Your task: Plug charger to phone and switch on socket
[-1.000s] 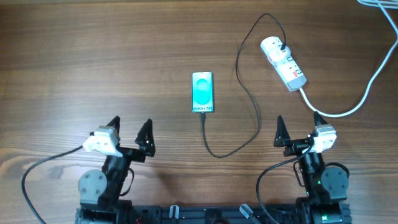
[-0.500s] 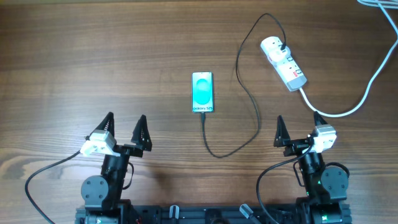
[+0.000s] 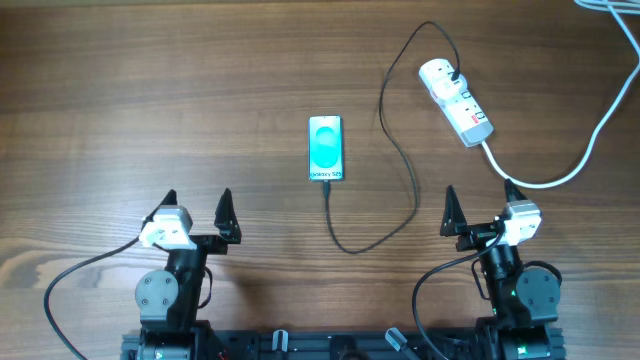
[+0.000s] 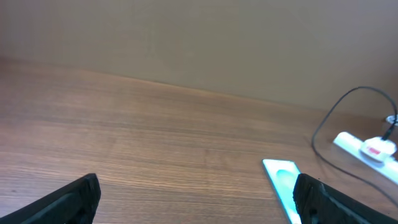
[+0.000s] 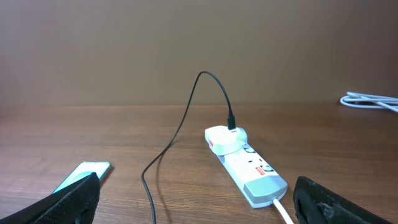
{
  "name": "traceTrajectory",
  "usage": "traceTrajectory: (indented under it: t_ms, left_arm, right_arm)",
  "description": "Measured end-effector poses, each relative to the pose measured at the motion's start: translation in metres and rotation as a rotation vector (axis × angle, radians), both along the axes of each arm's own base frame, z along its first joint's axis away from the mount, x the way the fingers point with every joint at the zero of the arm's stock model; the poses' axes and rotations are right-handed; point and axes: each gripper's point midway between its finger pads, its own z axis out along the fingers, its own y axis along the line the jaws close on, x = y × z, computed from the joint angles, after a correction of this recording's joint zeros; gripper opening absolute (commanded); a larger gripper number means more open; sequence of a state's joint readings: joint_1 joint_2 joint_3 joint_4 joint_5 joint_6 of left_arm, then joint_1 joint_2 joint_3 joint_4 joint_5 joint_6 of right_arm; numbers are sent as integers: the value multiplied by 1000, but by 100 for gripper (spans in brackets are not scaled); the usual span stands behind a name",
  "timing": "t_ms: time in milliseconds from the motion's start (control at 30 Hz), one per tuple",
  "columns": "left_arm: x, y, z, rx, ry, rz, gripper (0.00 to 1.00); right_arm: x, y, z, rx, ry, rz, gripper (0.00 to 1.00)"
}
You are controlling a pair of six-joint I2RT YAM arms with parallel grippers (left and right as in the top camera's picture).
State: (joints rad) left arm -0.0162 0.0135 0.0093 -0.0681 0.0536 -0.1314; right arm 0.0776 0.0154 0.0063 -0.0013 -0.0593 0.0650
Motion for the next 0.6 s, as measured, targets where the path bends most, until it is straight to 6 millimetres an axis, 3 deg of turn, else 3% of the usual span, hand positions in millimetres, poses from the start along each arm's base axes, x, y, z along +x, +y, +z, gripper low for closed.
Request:
traceTrajectory:
  t_ms: [233,600]
  left_arm:
    - [0,1,0,105,-6,-2,100]
    - [0,1,0,119,-7,0,100]
  right_arm:
    - [0,0,0,0,0,0,100]
    - [0,0,0,0,0,0,100]
